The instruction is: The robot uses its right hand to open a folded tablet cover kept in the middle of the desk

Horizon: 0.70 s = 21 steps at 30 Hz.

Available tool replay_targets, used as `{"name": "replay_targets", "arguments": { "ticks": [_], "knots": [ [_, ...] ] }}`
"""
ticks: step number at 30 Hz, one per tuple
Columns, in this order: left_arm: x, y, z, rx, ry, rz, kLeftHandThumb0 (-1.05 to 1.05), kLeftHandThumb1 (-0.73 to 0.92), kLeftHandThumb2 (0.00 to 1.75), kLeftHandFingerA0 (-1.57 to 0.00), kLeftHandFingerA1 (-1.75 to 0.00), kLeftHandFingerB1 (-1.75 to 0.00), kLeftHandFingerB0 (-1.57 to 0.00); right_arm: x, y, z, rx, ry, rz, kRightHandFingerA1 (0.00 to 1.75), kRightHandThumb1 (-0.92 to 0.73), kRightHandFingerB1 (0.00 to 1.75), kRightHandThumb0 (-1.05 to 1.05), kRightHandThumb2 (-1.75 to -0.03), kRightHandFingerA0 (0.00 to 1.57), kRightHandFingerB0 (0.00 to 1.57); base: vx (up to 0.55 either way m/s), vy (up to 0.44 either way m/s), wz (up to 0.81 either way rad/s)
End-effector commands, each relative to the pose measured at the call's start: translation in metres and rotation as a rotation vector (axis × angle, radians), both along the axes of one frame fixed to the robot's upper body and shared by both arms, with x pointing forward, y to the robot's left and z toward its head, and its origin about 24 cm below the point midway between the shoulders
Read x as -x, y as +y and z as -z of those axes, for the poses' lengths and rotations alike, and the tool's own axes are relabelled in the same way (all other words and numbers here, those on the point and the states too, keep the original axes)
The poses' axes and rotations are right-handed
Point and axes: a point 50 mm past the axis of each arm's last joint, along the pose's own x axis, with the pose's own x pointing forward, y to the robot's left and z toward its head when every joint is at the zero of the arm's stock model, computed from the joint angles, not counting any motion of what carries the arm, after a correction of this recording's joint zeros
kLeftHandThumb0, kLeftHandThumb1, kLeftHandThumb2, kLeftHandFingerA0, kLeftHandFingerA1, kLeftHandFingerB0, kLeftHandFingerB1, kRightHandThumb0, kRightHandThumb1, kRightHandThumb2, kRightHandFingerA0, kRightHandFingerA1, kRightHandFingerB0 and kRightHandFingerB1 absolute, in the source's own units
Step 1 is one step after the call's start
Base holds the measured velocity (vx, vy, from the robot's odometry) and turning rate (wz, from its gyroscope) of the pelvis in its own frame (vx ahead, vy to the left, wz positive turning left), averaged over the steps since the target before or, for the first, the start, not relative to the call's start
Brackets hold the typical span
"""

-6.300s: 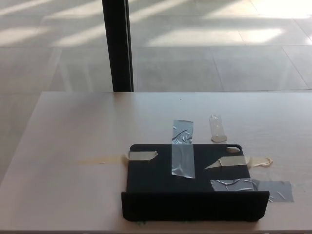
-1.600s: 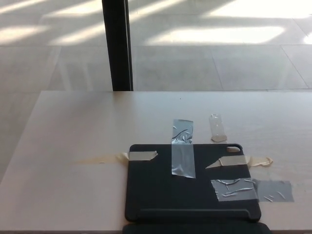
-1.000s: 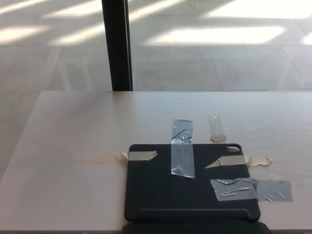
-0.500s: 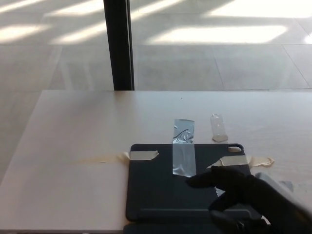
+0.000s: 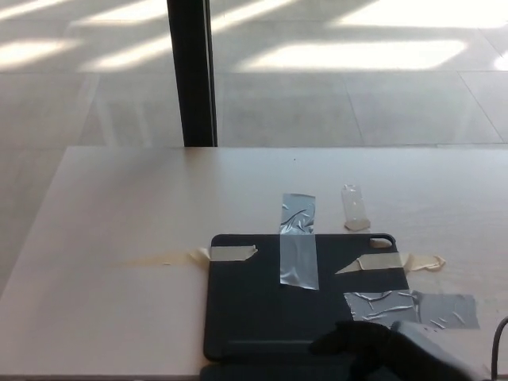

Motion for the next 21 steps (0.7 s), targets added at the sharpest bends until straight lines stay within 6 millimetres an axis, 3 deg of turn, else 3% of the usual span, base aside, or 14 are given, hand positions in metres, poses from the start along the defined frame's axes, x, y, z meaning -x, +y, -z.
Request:
{"name": "replay_targets", "arguments": {
  "ticks": [1, 8, 15, 17, 18, 20, 21],
  "knots": [
    [0.003, 0.005, -0.004, -0.006, 0.007, -0.013, -0.81, 0.88, 0.66, -0.77, -0.78, -0.67, -0.54, 0.000, -0.011, 0.026, 0.101, -0.056, -0.051, 0.59, -0.92, 0.44, -0.87, -0.67, 0.64, 0.50, 0.00, 0.000, 0.00],
    [0.006, 0.005, -0.002, 0.001, 0.013, -0.015, -0.77, 0.90, 0.67, -0.73, -0.75, -0.66, -0.54, -0.004, -0.018, 0.028, 0.136, -0.124, -0.089, 0.63, -0.92, 0.44, -0.87, -0.69, 0.63, 0.51, 0.00, 0.000, 0.00],
    [-0.002, 0.005, -0.007, -0.005, 0.003, -0.016, -0.80, 0.88, 0.66, -0.78, -0.77, -0.66, -0.53, 0.009, -0.012, 0.027, 0.029, -0.133, -0.092, 0.61, -0.90, 0.45, -0.82, -0.67, 0.64, 0.53, 0.00, 0.000, 0.00],
    [-0.004, 0.006, -0.010, -0.010, -0.009, -0.015, -0.80, 0.88, 0.66, -0.80, -0.79, -0.67, -0.54, 0.018, -0.009, 0.030, -0.071, -0.117, -0.020, 0.61, -0.88, 0.44, -0.83, -0.67, 0.67, 0.56, 0.00, 0.000, 0.00],
    [-0.004, 0.006, -0.010, -0.018, -0.007, -0.006, -0.80, 0.88, 0.66, -0.75, -0.75, -0.66, -0.55, 0.033, -0.008, 0.034, -0.145, -0.065, 0.061, 0.57, -0.91, 0.41, -0.81, -0.68, 0.61, 0.57, 0.00, 0.000, 0.00],
    [-0.003, 0.006, -0.009, -0.019, -0.010, -0.007, -0.80, 0.88, 0.66, -0.75, -0.75, -0.66, -0.55, 0.037, -0.008, 0.035, -0.174, -0.046, 0.095, 0.57, -0.91, 0.41, -0.81, -0.68, 0.61, 0.57, 0.00, 0.000, 0.00],
    [-0.002, 0.006, -0.008, -0.015, -0.009, -0.010, -0.80, 0.88, 0.66, -0.75, -0.74, -0.65, -0.53, 0.052, -0.009, 0.038, -0.212, -0.026, 0.128, 0.58, -0.92, 0.43, -0.86, -0.72, 0.60, 0.56, 0.00, 0.000, 0.00]
  ]
}}
